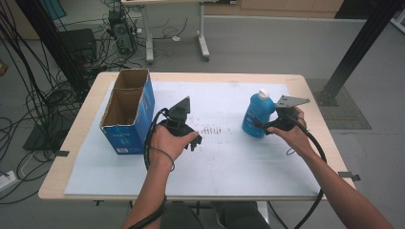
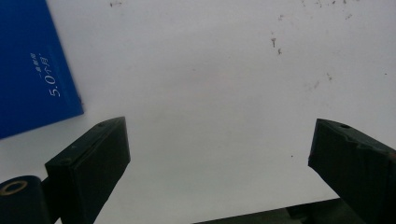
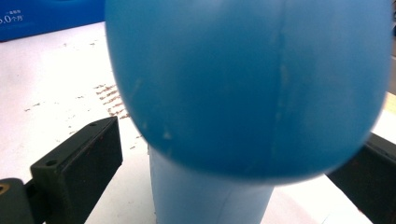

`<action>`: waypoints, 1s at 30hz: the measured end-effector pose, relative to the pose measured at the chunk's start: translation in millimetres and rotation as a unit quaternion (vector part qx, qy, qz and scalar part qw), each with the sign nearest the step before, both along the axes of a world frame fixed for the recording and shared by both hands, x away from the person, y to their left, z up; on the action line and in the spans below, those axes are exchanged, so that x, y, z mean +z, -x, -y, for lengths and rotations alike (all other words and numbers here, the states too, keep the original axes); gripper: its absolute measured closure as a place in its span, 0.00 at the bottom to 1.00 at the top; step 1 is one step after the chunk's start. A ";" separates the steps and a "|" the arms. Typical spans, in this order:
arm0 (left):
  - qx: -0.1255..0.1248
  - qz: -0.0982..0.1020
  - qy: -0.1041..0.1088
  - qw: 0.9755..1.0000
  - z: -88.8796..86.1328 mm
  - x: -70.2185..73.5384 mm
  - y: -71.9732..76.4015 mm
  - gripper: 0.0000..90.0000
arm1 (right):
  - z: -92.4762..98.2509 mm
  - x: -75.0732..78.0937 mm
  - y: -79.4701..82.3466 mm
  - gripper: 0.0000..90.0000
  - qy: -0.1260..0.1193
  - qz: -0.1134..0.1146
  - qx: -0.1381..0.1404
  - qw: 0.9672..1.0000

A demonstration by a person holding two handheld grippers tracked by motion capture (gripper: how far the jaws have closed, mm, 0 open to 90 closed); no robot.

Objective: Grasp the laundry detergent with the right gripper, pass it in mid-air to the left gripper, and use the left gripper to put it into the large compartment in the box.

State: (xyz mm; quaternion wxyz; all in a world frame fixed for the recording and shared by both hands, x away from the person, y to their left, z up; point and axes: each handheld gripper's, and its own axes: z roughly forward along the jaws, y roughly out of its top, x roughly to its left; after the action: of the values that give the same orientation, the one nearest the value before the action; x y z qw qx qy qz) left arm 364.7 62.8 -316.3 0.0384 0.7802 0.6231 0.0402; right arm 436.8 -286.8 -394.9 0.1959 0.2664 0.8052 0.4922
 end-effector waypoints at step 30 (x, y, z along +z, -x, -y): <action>-0.008 0.005 0.000 1.000 3.1 -0.6 0.6 0.06 | -2.7 -0.7 -0.7 0.01 -0.010 0.000 0.005 1.000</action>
State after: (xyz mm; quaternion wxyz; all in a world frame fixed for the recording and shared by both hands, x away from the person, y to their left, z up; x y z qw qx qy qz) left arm 364.1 59.8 -316.9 0.0421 0.7849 0.6167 0.0435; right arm 437.5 -284.0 -395.7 0.1906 0.2642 0.8016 0.5013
